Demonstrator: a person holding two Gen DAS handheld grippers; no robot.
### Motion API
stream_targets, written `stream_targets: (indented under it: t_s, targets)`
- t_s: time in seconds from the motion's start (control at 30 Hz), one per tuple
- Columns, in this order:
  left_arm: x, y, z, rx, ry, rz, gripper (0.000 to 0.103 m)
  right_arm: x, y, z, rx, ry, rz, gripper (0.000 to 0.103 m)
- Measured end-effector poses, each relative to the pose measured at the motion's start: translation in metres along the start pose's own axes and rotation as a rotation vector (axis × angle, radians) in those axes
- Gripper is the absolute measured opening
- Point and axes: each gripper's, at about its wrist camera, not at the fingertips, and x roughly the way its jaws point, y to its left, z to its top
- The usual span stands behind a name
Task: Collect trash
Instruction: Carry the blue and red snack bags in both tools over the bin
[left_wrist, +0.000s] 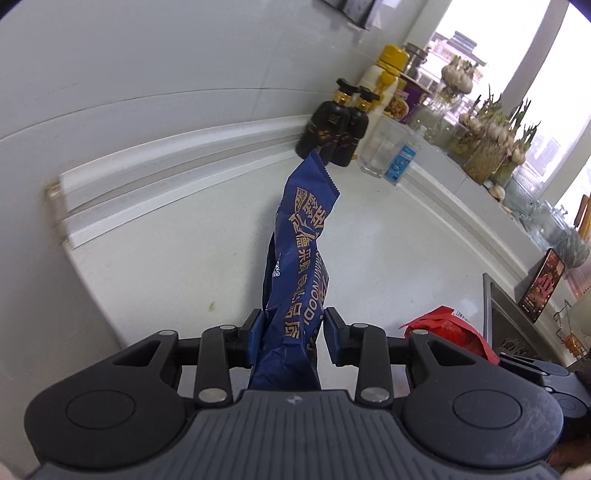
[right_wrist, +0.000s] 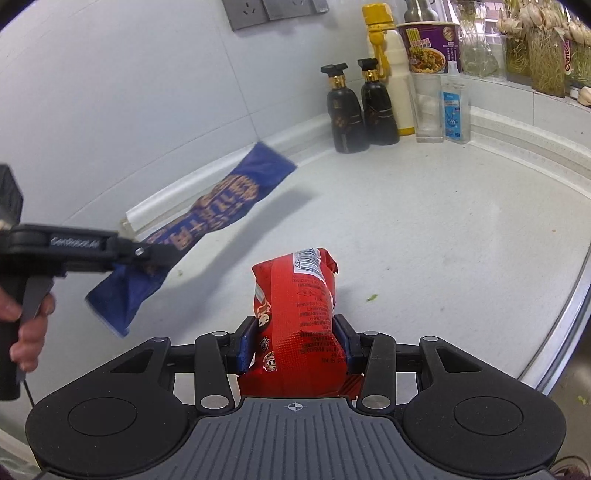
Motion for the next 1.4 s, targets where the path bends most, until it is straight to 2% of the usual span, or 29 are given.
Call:
stream_targets:
  t_s: [0.53, 0.83, 1.03, 1.2, 1.4]
  targets:
    - [-0.085, 0.040, -0.056, -0.114, -0.014, 0.037, 0.031, -0.019, 0.066, -0.024, -0.014, 0.010, 0.065, 0.041]
    - [-0.120, 0.067, -0.088, -0.195, -0.008, 0.080, 0.031, -0.027, 0.107, -0.047, -0.042, 0.037, 0.102, 0.041]
    - [-0.132, 0.082, -0.109, -0.244, 0.011, 0.097, 0.031, -0.026, 0.129, -0.061, -0.050, 0.067, 0.140, 0.041]
    - [-0.132, 0.089, -0.125, -0.268, 0.057, 0.105, 0.031, -0.019, 0.144, -0.078, -0.029, 0.119, 0.179, 0.041]
    - [-0.120, 0.100, -0.140, -0.296, 0.130, 0.125, 0.031, -0.002, 0.159, -0.106, -0.032, 0.201, 0.179, 0.041]
